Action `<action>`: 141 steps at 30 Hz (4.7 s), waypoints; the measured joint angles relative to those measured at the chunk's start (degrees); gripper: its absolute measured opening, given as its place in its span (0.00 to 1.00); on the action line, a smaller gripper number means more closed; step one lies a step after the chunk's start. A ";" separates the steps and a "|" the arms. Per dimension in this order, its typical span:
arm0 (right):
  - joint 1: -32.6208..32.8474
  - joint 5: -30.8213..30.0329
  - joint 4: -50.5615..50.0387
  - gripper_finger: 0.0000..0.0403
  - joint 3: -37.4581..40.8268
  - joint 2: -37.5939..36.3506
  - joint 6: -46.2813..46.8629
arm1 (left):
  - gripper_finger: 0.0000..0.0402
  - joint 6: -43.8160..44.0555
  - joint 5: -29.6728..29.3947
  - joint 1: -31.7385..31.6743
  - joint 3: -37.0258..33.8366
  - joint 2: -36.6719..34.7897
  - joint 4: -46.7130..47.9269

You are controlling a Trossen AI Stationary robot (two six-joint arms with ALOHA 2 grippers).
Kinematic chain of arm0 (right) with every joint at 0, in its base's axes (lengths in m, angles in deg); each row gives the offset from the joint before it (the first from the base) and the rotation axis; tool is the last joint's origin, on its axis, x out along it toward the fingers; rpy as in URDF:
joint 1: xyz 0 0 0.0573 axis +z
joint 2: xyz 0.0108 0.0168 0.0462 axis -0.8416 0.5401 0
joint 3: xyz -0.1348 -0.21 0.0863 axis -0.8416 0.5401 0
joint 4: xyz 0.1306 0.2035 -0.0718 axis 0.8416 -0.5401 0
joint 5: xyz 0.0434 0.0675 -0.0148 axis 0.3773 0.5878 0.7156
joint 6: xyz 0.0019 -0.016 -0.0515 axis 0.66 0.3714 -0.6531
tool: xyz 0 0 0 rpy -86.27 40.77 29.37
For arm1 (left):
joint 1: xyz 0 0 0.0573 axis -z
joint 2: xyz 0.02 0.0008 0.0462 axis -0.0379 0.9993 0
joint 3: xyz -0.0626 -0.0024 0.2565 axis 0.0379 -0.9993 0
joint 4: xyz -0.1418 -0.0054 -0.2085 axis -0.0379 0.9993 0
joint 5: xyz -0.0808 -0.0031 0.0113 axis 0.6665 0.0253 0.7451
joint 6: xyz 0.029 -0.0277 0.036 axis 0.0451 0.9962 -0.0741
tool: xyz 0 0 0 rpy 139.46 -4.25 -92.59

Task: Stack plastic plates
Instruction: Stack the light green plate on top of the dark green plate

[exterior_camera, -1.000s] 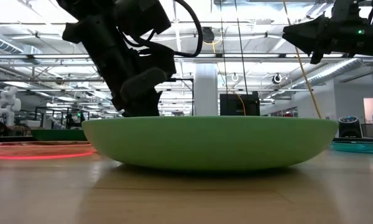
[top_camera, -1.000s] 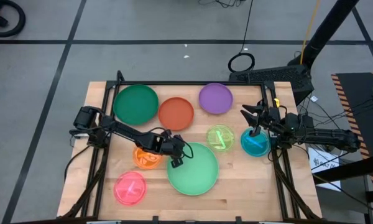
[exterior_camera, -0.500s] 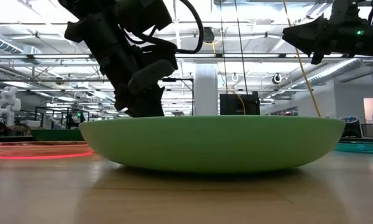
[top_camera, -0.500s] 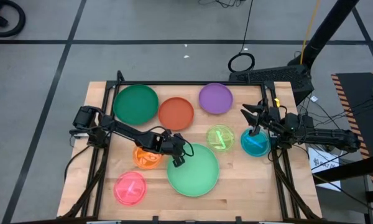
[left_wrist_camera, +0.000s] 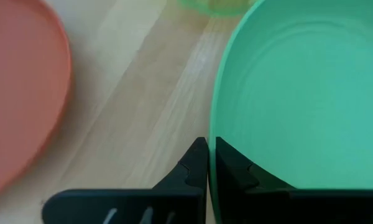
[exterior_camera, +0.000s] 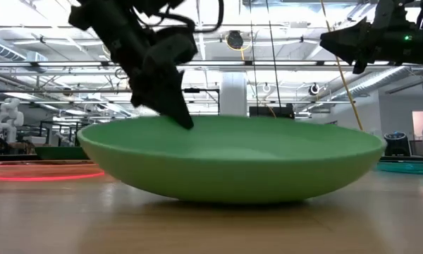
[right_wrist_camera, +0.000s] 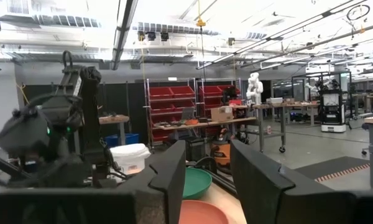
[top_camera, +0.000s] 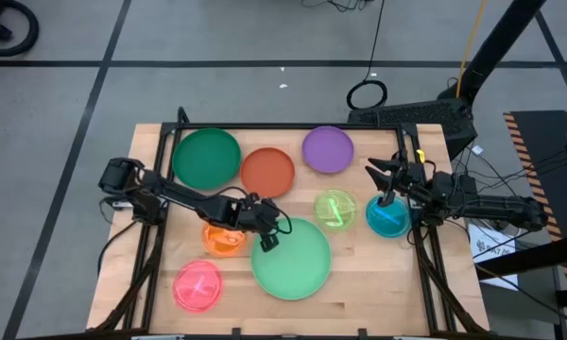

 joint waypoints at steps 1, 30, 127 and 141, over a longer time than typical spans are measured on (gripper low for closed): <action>0.00 -0.53 -0.04 0.29 0.00 0.00 0.00 | 0.03 -0.44 -0.13 -0.08 0.00 -1.09 0.44; 0.02 -4.12 -1.74 0.29 0.00 -0.02 0.02 | 0.03 -7.99 -1.95 -22.20 0.02 -24.55 24.85; 0.00 -7.30 -2.78 0.29 0.01 0.02 -2.99 | 0.08 -11.99 -15.23 -60.50 14.64 -22.43 57.81; 0.00 -7.32 -2.79 0.29 0.02 0.02 -3.09 | 0.08 -11.74 -15.20 -60.52 14.64 -22.43 57.81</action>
